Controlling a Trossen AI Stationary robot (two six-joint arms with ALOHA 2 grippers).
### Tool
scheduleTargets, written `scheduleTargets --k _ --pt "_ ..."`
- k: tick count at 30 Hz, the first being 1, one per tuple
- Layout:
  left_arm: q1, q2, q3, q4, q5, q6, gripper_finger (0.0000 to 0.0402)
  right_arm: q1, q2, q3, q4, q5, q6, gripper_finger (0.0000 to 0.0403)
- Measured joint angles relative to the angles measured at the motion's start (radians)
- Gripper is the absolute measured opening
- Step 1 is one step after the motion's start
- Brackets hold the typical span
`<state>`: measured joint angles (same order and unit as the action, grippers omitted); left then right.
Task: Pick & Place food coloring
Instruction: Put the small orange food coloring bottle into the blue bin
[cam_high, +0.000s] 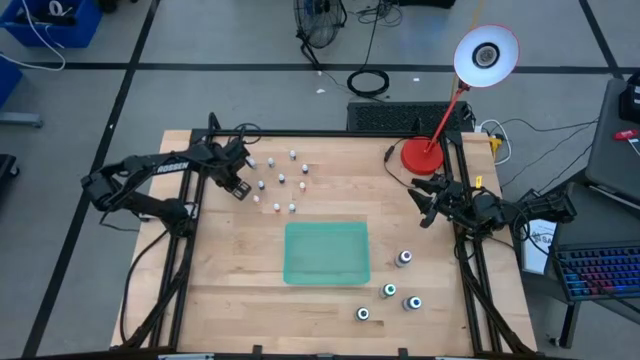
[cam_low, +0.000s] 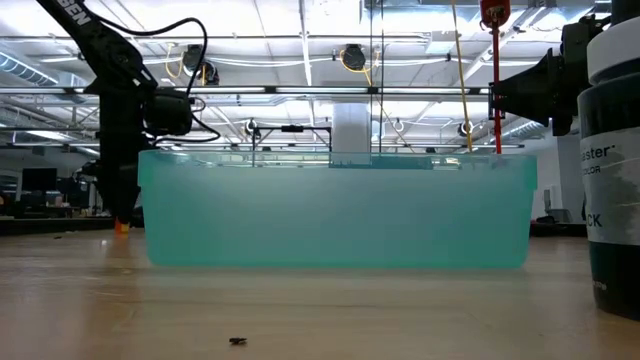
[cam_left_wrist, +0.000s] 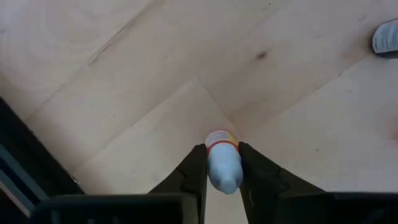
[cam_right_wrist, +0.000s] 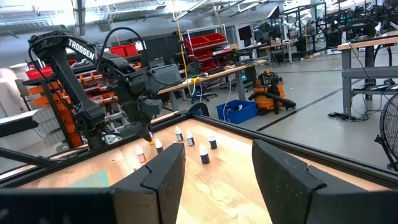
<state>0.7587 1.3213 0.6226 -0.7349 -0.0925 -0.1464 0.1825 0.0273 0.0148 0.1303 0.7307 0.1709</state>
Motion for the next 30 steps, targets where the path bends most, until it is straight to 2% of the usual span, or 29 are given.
scheduleTargets --k 4,6,11,14,18,21,25,30 --pt "-0.051 -0.014 0.076 -0.070 0.086 0.026 0.0068 0.000 0.000 0.000 0.000 0.000 0.000 0.0176" --pt "-0.110 -0.024 0.149 -0.140 0.089 0.033 0.0068 0.000 0.000 0.000 0.000 0.000 0.000 0.0176" --pt "-0.329 -0.032 0.397 -0.321 0.050 -0.024 0.0068 0.000 0.000 0.000 0.000 0.000 0.000 0.0176" --pt "-0.495 0.007 0.552 -0.344 0.004 -0.066 0.0068 0.000 0.000 0.000 0.000 0.000 0.000 0.0176" --pt "-0.693 0.153 0.742 -0.381 -0.090 -0.083 0.0068 0.000 0.000 0.000 0.000 0.000 0.000 0.0176" --pt "-0.798 0.321 0.865 -0.412 -0.107 -0.046 0.0068 0.000 0.000 0.000 0.000 0.000 0.000 0.0176" --pt "-0.887 0.525 0.983 -0.394 -0.065 0.105 0.0068 0.000 0.000 0.000 0.000 0.000 0.000 0.0176" --pt "-0.916 0.662 1.002 -0.305 0.020 0.204 0.0068 0.000 0.000 0.000 0.000 0.000 0.000 0.0176"
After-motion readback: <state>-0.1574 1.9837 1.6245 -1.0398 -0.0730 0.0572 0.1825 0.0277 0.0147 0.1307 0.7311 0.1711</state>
